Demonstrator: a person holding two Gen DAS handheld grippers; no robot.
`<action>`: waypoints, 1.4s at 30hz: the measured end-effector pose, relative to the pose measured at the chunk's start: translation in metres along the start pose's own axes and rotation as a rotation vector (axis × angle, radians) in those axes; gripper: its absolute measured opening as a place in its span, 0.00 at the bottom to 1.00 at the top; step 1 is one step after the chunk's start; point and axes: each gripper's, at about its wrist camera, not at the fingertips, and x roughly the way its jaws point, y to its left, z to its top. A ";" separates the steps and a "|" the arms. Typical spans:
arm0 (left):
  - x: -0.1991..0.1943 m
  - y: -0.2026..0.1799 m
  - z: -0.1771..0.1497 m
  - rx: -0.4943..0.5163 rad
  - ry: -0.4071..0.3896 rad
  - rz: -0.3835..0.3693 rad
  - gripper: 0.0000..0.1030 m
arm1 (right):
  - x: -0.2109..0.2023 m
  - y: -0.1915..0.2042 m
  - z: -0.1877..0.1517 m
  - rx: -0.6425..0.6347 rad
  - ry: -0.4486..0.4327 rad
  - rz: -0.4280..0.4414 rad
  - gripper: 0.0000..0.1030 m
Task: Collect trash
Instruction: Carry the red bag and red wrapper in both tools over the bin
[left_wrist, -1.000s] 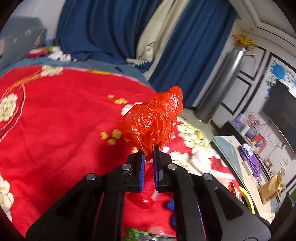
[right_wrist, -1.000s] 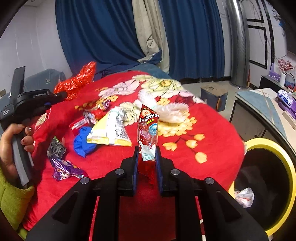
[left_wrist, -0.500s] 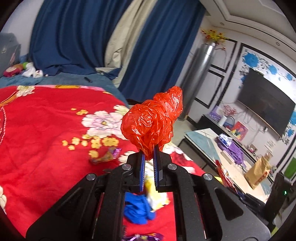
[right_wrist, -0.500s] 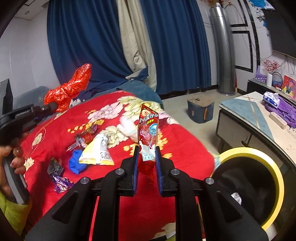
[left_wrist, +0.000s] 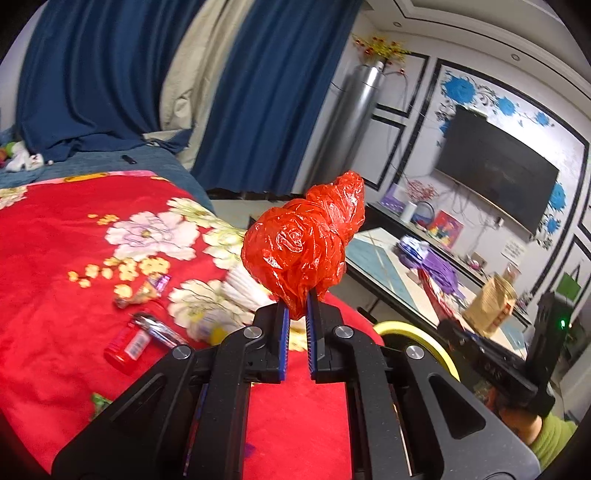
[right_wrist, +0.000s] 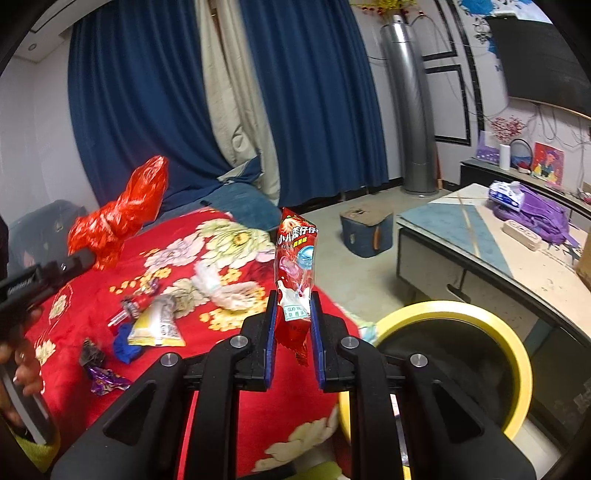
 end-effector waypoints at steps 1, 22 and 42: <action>0.001 -0.004 -0.002 0.009 0.006 -0.008 0.04 | -0.002 -0.005 0.000 0.007 -0.003 -0.010 0.15; 0.042 -0.083 -0.061 0.193 0.168 -0.108 0.04 | -0.023 -0.073 -0.008 0.121 -0.028 -0.139 0.15; 0.099 -0.139 -0.118 0.348 0.351 -0.147 0.04 | -0.014 -0.132 -0.038 0.253 0.069 -0.196 0.15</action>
